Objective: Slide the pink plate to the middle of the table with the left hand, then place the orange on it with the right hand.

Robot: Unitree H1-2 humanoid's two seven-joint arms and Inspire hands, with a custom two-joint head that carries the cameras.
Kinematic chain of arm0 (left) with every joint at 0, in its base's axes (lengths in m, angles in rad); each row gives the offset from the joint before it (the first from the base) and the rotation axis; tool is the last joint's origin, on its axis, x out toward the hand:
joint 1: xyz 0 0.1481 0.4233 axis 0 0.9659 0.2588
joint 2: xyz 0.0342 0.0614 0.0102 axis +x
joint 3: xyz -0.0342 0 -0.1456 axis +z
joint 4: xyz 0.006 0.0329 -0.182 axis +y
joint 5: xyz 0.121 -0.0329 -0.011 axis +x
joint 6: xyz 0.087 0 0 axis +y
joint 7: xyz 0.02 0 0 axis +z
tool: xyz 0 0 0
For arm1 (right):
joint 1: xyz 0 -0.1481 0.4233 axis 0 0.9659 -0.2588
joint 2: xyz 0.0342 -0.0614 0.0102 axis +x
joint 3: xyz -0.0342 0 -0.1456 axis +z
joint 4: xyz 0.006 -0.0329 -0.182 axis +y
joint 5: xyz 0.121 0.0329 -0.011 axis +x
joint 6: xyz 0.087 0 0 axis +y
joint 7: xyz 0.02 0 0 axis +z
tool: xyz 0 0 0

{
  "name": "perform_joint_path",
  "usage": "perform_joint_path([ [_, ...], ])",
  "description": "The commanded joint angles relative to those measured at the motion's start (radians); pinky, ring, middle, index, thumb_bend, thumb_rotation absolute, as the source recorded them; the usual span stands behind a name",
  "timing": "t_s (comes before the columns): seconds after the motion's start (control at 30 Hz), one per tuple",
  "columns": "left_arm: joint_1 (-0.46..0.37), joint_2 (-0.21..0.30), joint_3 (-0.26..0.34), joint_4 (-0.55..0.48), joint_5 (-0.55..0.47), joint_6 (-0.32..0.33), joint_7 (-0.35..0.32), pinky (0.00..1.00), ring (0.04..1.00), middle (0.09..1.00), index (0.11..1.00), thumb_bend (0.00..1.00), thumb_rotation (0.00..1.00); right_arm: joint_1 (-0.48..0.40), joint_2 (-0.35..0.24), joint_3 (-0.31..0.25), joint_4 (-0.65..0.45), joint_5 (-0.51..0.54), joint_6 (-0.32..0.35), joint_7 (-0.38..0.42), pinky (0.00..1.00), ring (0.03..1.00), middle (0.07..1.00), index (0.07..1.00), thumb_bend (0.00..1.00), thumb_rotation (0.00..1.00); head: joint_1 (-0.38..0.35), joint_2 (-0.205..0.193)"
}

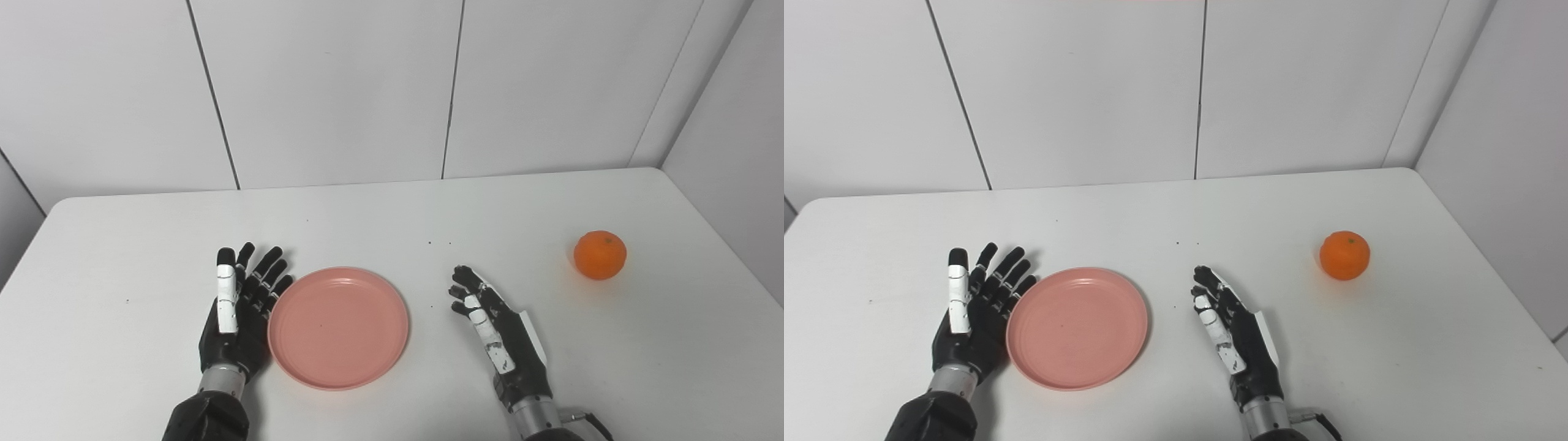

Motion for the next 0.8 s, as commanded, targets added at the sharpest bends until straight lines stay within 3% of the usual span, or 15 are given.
perform_joint_path([
  [0.0, -0.008, -0.005, -0.003, 0.006, 0.005, 0.014, 0.007, 0.91, 0.903, 0.851, 0.961, 0.85, 0.78, -0.006, 0.005, -0.008, -0.047, -0.021, 0.019, -0.013, 0.83, 0.844, 0.863, 0.84, 0.83, 0.82, -0.011, -0.005],
  [0.3, -0.017, -0.002, 0.007, 0.038, -0.005, 0.003, -0.006, 0.91, 0.903, 0.852, 0.962, 0.85, 0.77, -0.06, -0.027, -0.036, -0.149, -0.118, 0.024, -0.021, 0.73, 0.783, 0.809, 0.816, 0.78, 0.8, -0.017, -0.018],
  [0.77, -0.024, -0.002, 0.013, 0.034, -0.009, 0.009, 0.0, 0.92, 0.901, 0.848, 0.96, 0.85, 0.77, -0.193, -0.158, -0.102, -0.225, -0.32, 0.078, -0.023, 0.62, 0.699, 0.754, 0.795, 0.78, 0.86, -0.016, -0.018],
])
